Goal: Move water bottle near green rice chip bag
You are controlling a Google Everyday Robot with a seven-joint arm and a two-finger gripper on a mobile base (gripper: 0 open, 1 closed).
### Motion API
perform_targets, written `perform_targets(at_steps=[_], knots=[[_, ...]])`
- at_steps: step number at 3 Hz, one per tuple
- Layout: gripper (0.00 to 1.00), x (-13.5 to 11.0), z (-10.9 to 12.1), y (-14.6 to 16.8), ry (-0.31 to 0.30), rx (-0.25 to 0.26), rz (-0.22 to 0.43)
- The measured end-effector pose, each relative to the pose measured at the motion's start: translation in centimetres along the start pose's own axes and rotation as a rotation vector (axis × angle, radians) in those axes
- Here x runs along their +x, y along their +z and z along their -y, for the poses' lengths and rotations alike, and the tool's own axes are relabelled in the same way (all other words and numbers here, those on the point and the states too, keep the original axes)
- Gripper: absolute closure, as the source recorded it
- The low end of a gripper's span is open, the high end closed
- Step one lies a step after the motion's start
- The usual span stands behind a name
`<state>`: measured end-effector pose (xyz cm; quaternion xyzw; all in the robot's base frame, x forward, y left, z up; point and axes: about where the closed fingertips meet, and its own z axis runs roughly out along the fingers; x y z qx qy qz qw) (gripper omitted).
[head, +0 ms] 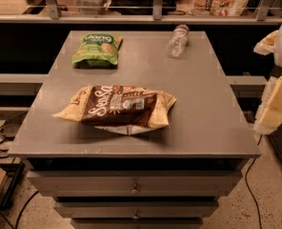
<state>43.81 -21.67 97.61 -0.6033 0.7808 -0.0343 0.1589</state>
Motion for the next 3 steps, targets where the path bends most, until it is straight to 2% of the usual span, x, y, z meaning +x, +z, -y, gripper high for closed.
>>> perform_targets(at_steps=[1,2,3], knots=[[0.0,0.0,0.2,-0.1,0.003,0.008,0.0],[0.0,-0.4,1.8,-0.6,0.044,0.061,0.023],[0.0,-1.8,3.6,0.0,0.112,0.11,0.121]])
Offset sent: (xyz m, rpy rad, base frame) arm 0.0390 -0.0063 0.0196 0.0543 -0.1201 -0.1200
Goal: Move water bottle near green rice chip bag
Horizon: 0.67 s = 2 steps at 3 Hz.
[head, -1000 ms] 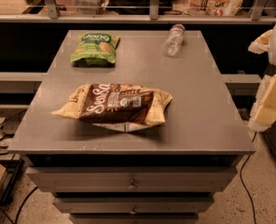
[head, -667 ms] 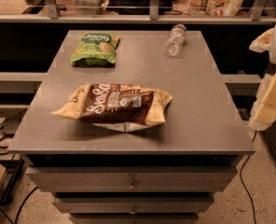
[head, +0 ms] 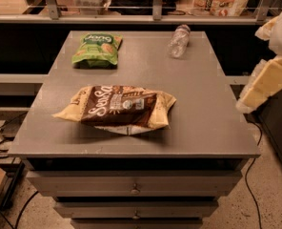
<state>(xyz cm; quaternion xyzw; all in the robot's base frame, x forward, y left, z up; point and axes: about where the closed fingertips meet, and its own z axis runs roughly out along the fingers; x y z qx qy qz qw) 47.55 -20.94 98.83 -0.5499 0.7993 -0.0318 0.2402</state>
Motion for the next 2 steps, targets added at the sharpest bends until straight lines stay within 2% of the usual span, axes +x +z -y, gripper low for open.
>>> perform_targets(at_steps=[1,2], knots=[[0.0,-0.6,0.5,-0.31,-0.003,0.027,0.019],[0.0,-0.55,0.4,-0.36,-0.004,0.024,0.016]])
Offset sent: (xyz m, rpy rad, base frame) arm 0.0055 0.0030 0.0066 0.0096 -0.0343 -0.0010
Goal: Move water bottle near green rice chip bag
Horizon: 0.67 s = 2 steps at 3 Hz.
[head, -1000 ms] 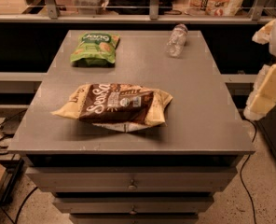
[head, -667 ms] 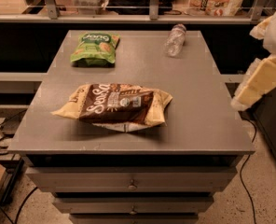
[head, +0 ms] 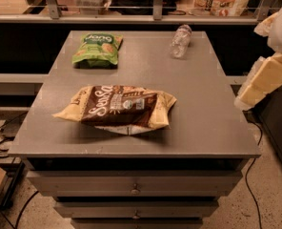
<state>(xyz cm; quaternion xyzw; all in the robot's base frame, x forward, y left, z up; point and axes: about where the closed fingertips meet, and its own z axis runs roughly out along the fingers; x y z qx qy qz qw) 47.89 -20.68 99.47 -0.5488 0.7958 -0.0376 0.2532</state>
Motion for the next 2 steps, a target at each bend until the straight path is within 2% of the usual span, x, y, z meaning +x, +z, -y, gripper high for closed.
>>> perform_targets(at_steps=[1,2], knots=[[0.0,-1.2,0.5,1.5,0.079,-0.008,0.041],[0.0,-3.3,2.4,5.3,0.199,-0.029,0.136]])
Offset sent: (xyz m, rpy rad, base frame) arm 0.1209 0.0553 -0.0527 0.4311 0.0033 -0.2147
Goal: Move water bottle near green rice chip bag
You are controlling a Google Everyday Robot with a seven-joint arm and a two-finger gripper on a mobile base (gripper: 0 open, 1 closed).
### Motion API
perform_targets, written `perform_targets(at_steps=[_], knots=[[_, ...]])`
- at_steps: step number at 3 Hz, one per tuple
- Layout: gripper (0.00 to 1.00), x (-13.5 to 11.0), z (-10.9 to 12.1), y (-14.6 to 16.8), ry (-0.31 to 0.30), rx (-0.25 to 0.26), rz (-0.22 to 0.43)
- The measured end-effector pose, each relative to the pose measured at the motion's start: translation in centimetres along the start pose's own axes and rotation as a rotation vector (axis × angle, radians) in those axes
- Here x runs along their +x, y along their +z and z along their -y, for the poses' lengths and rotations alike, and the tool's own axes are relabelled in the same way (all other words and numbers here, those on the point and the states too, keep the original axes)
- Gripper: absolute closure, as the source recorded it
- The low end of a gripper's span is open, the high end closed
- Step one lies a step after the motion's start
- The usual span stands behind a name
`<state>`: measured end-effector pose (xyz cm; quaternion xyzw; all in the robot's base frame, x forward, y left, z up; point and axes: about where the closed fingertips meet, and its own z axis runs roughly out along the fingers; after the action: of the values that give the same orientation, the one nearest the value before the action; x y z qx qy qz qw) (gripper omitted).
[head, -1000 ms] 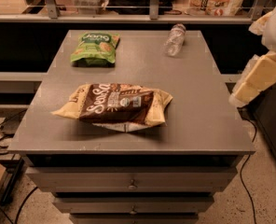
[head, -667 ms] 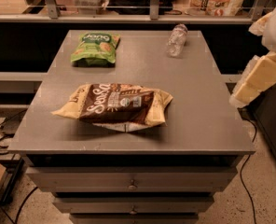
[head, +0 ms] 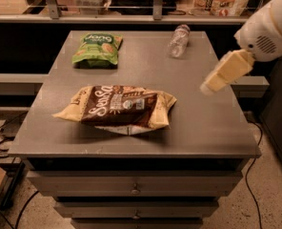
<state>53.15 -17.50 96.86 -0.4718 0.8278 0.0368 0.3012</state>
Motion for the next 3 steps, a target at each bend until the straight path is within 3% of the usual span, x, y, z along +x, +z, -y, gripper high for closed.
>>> perform_targets(at_steps=[2,3], knots=[[0.0,-3.8,4.8,8.7,0.203,-0.025,0.198],[0.0,-5.4,8.4,13.2,0.287,0.006,0.262]])
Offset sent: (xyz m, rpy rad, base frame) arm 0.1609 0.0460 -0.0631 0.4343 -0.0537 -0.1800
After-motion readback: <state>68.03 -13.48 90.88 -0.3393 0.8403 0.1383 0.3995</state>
